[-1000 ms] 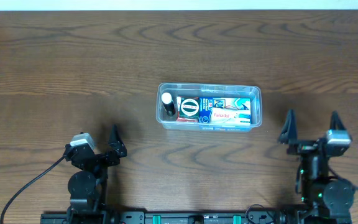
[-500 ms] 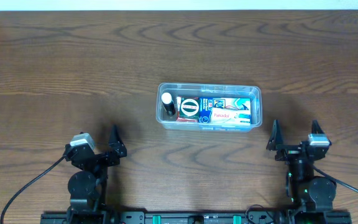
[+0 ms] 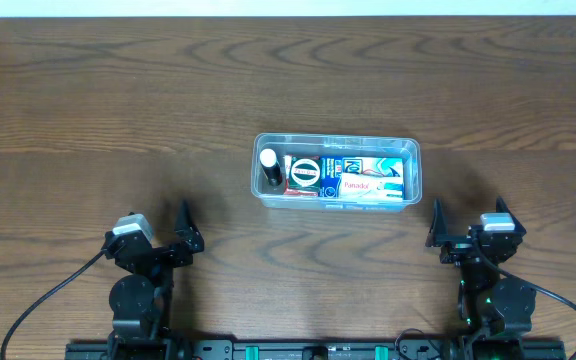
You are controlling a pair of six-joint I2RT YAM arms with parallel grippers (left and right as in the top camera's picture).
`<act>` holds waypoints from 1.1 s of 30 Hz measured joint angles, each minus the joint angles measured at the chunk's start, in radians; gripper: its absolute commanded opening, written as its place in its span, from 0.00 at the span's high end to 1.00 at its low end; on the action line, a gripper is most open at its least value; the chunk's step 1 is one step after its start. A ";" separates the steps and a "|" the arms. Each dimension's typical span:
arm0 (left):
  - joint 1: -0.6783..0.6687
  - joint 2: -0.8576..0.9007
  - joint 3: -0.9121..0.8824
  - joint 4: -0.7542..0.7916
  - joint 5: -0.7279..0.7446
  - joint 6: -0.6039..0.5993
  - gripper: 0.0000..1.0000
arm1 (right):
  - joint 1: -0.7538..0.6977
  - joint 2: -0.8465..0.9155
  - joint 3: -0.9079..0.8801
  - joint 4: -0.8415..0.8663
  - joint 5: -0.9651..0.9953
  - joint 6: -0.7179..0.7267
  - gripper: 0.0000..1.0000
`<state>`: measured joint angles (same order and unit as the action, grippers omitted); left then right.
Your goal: Pack container
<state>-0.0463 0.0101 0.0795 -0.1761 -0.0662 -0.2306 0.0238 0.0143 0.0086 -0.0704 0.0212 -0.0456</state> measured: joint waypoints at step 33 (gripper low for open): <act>0.000 0.000 0.000 0.000 0.000 0.000 0.02 | 0.000 0.000 0.000 0.000 -0.003 -0.017 0.01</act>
<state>-0.0463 0.0101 0.0795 -0.1761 -0.0662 -0.2306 0.0238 0.0143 0.0086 -0.0704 0.0185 -0.0628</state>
